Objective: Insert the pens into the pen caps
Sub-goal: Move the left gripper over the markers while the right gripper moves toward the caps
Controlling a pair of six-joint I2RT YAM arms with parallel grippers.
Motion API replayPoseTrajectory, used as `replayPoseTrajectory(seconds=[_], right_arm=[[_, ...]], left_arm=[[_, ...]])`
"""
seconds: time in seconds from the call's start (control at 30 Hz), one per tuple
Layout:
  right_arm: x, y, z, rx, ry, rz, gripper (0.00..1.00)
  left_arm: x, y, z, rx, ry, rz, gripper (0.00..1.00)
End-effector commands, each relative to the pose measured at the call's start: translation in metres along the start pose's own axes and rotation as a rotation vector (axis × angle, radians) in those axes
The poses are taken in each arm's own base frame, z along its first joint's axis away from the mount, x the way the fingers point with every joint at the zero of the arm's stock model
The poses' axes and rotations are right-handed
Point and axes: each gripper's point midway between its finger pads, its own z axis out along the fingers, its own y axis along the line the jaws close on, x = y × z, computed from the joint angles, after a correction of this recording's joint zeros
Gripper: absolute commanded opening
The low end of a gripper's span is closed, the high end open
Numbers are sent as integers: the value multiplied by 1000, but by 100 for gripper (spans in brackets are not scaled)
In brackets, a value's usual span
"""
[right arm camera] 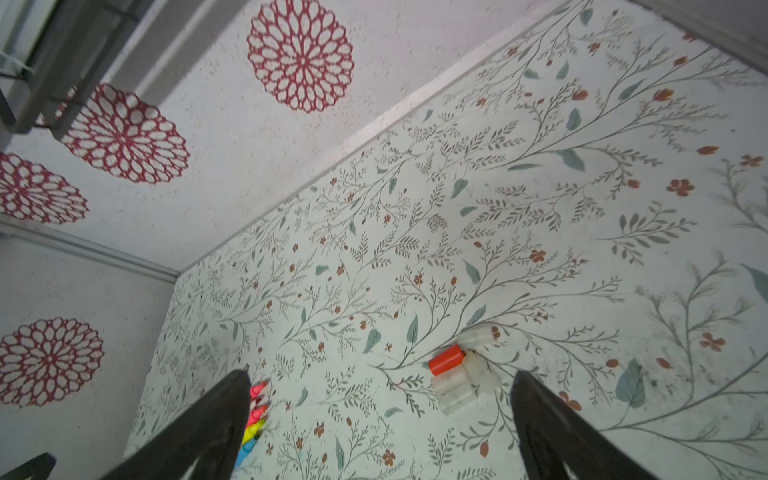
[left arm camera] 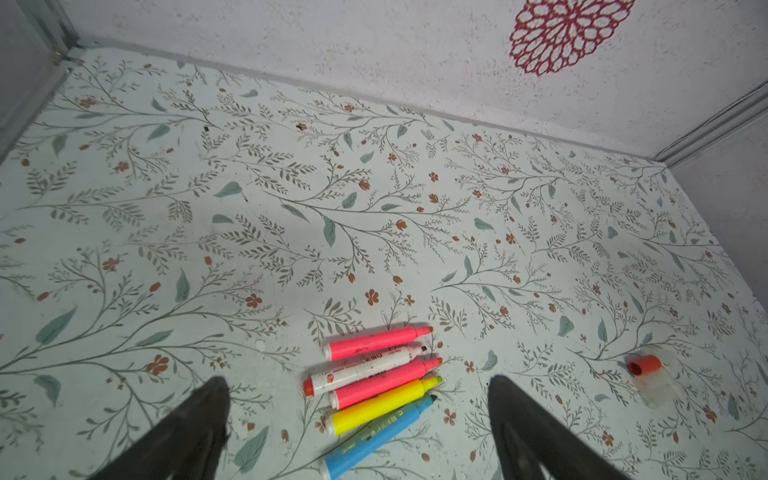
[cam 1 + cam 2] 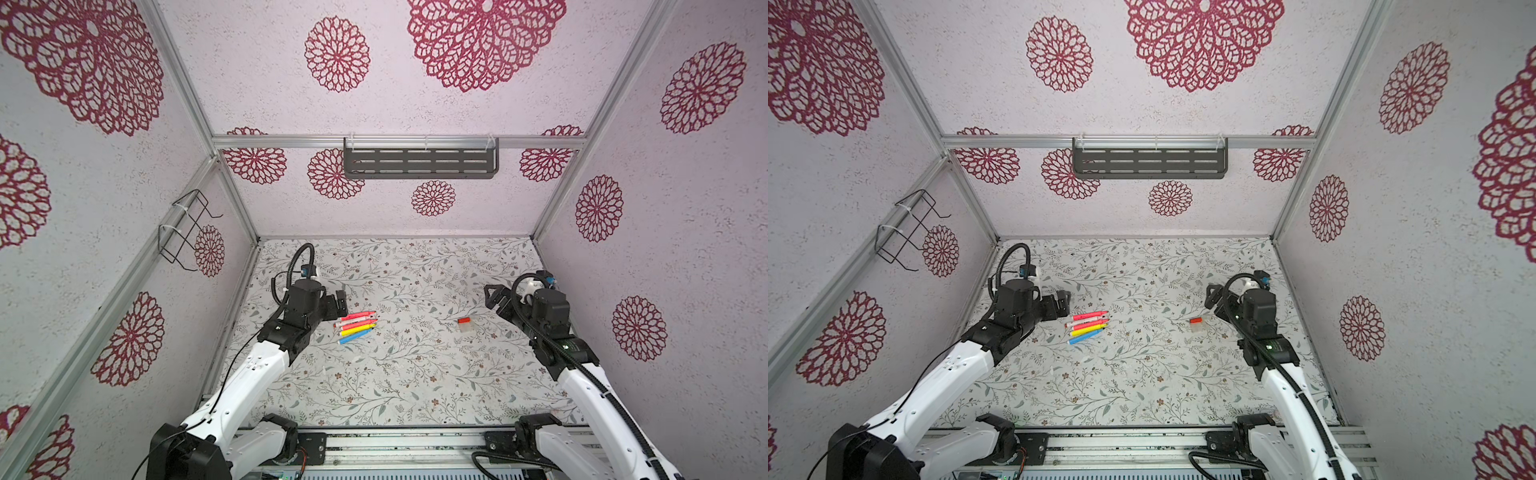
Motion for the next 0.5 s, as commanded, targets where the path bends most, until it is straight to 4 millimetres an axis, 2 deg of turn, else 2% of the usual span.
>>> replayPoseTrajectory(seconds=[0.0, 0.2, 0.27, 0.47], right_arm=[[16, 1, -5, 21, 113, -35, 99], [32, -3, -8, 48, 207, -69, 99], [39, -5, -9, 44, 231, -74, 99], [53, 1, -7, -27, 254, -49, 95]], left_arm=[[17, -15, 12, 19, 84, 24, 92], [46, -47, 38, 74, 189, 87, 77], [55, -51, 44, 78, 216, 96, 76], [77, -56, 47, 108, 286, 89, 62]])
